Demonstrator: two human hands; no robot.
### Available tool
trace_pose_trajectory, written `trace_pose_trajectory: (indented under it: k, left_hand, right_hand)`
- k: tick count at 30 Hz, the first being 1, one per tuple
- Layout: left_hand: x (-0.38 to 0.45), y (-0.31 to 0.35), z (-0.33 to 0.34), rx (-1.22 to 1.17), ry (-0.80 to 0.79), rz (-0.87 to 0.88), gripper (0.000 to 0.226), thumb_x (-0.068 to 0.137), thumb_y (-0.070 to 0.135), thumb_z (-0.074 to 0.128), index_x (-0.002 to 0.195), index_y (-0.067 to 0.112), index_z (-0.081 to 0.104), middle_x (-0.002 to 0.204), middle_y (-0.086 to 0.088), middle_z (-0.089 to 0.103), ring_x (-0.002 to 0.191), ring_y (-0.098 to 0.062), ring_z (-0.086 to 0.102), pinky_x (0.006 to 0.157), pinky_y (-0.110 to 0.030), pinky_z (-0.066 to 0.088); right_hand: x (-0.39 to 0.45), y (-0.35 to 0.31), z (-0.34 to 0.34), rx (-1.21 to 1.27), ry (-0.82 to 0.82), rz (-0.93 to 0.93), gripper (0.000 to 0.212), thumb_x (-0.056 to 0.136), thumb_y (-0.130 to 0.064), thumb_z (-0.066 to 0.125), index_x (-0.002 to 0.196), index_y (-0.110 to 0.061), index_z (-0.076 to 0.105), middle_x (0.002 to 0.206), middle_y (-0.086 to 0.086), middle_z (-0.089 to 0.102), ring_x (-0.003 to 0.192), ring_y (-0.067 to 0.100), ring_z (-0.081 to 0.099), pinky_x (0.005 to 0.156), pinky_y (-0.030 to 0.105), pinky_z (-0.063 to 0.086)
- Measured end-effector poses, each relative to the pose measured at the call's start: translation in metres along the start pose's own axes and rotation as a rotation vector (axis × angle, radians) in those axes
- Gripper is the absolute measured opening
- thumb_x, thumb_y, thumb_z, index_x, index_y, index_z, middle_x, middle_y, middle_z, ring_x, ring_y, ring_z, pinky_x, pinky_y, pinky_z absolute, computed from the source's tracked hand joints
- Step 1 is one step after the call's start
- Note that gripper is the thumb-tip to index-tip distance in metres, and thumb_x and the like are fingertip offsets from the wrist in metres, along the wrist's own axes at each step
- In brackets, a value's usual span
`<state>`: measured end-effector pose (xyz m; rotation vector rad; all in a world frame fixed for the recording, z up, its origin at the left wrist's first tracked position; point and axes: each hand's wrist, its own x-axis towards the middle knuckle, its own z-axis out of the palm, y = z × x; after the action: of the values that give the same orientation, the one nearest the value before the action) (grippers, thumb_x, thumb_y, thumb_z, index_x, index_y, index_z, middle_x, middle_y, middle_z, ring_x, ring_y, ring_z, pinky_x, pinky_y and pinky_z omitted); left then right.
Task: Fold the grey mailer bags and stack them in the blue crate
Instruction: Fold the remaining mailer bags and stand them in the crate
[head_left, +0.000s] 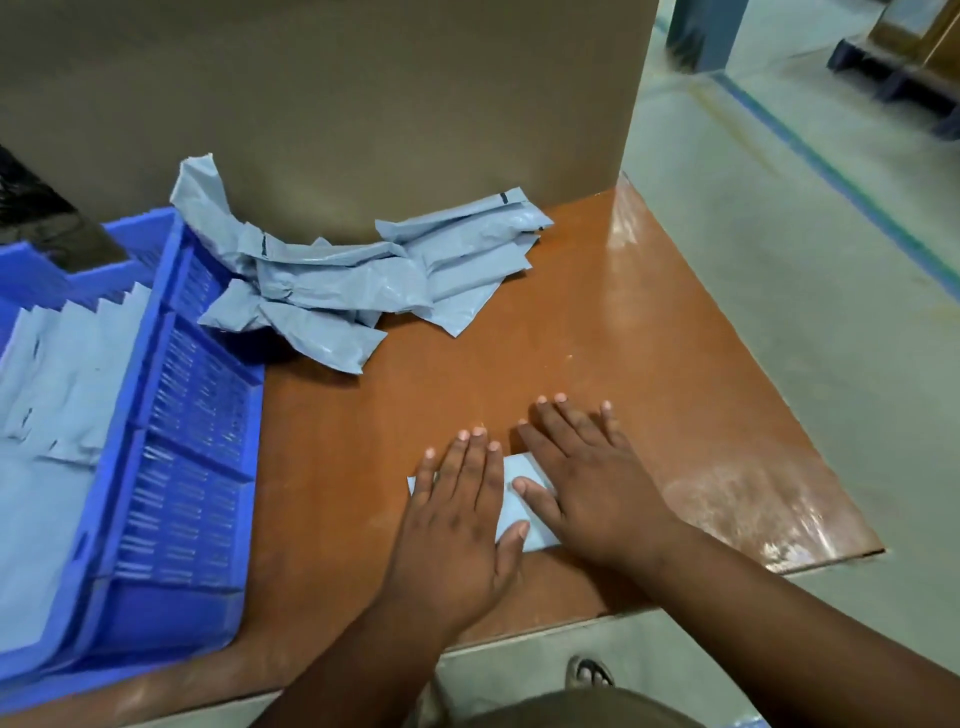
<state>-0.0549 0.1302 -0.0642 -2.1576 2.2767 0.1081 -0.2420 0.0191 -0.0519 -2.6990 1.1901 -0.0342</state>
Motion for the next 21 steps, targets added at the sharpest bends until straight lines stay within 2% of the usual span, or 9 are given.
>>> trace_pose_trajectory:
  k: [2, 5, 7, 10, 12, 14, 17, 21]
  left_hand:
    - [-0.004, 0.003, 0.0, 0.014, -0.009, 0.006, 0.078, 0.108, 0.059, 0.021, 0.17, 0.012, 0.013, 0.179, -0.006, 0.002, 0.165, -0.023, -0.001, 0.13, -0.058, 0.013]
    - [-0.01, 0.005, -0.002, 0.0, -0.009, -0.025, 0.077, 0.108, 0.062, 0.01, 0.171, 0.017, 0.007, 0.179, -0.002, -0.006, 0.165, -0.02, -0.005, 0.13, -0.057, 0.013]
    - [-0.015, 0.002, -0.005, -0.025, 0.029, -0.081, 0.074, 0.11, 0.058, 0.011, 0.171, 0.016, 0.01, 0.179, -0.002, -0.002, 0.165, -0.019, -0.005, 0.13, -0.056, 0.015]
    - [-0.018, -0.011, -0.009, -0.076, 0.109, -0.188, 0.068, 0.111, 0.047, 0.02, 0.169, 0.012, 0.02, 0.178, -0.006, 0.009, 0.165, -0.02, 0.0, 0.132, -0.053, 0.015]
    - [-0.013, -0.02, -0.011, -0.083, 0.12, -0.254, 0.067, 0.11, 0.045, 0.021, 0.168, 0.011, 0.021, 0.178, -0.007, 0.008, 0.165, -0.019, -0.002, 0.132, -0.05, 0.014]
    - [-0.007, -0.025, -0.01, -0.087, 0.099, -0.278, 0.067, 0.11, 0.045, 0.02, 0.169, 0.012, 0.021, 0.179, -0.007, 0.006, 0.165, -0.018, -0.004, 0.132, -0.05, 0.015]
    - [-0.004, -0.02, -0.002, -0.119, 0.068, -0.263, 0.067, 0.111, 0.047, 0.016, 0.17, 0.014, 0.016, 0.179, -0.005, 0.001, 0.164, -0.017, -0.008, 0.132, -0.048, 0.014]
    - [-0.01, -0.013, 0.004, -0.136, 0.048, -0.289, 0.077, 0.105, 0.051, -0.01, 0.171, 0.015, 0.007, 0.179, -0.004, -0.003, 0.164, -0.017, -0.011, 0.133, -0.045, 0.008]
  right_hand:
    - [-0.005, 0.002, 0.004, -0.011, -0.004, -0.022, 0.073, 0.107, -0.069, 0.021, 0.165, -0.028, 0.034, 0.176, 0.003, 0.022, 0.164, 0.024, 0.011, 0.13, 0.062, 0.005]
    - [-0.011, 0.004, 0.0, -0.026, -0.038, -0.026, 0.076, 0.106, -0.073, 0.012, 0.168, -0.031, 0.023, 0.179, 0.0, 0.009, 0.165, 0.022, 0.0, 0.128, 0.062, -0.004]
    - [-0.012, 0.001, -0.009, -0.009, -0.006, -0.012, 0.076, 0.106, -0.071, 0.008, 0.169, -0.03, 0.021, 0.179, 0.0, 0.006, 0.165, 0.022, -0.005, 0.128, 0.064, -0.006]
    - [-0.006, -0.015, -0.028, -0.014, 0.15, -0.04, 0.068, 0.11, -0.059, 0.017, 0.165, -0.022, 0.033, 0.177, 0.007, 0.019, 0.165, 0.027, 0.006, 0.128, 0.066, 0.001]
    - [0.004, -0.031, -0.032, -0.043, 0.188, -0.076, 0.063, 0.109, -0.051, 0.026, 0.161, -0.018, 0.04, 0.174, 0.012, 0.027, 0.163, 0.031, 0.016, 0.127, 0.067, 0.006]
    - [0.014, -0.045, -0.024, -0.071, 0.128, -0.07, 0.064, 0.107, -0.048, 0.028, 0.159, -0.015, 0.046, 0.171, 0.014, 0.031, 0.161, 0.034, 0.022, 0.127, 0.067, 0.009]
    - [0.019, -0.057, 0.005, -0.121, 0.006, -0.045, 0.069, 0.107, -0.049, 0.021, 0.16, -0.013, 0.045, 0.172, 0.014, 0.03, 0.162, 0.034, 0.019, 0.128, 0.065, 0.005]
    - [0.017, -0.062, 0.014, -0.188, 0.012, -0.047, 0.066, 0.108, -0.048, 0.024, 0.162, -0.015, 0.04, 0.173, 0.012, 0.028, 0.163, 0.032, 0.015, 0.128, 0.064, 0.004]
